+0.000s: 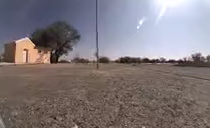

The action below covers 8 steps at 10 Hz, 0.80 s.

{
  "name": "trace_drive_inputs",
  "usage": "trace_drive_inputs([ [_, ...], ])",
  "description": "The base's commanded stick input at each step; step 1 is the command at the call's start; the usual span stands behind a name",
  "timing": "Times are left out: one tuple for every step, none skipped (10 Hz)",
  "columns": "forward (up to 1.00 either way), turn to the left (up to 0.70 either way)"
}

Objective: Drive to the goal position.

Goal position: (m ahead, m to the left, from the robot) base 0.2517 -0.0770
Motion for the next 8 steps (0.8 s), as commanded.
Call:
trace_drive_inputs([
  [0.70,0.00],
  [0.70,0.00],
  [0.70,0.00],
  [0.70,0.00],
  [0.70,0.00],
  [0.70,0.00],
  [0.70,0.00],
  [0.70,0.00],
])
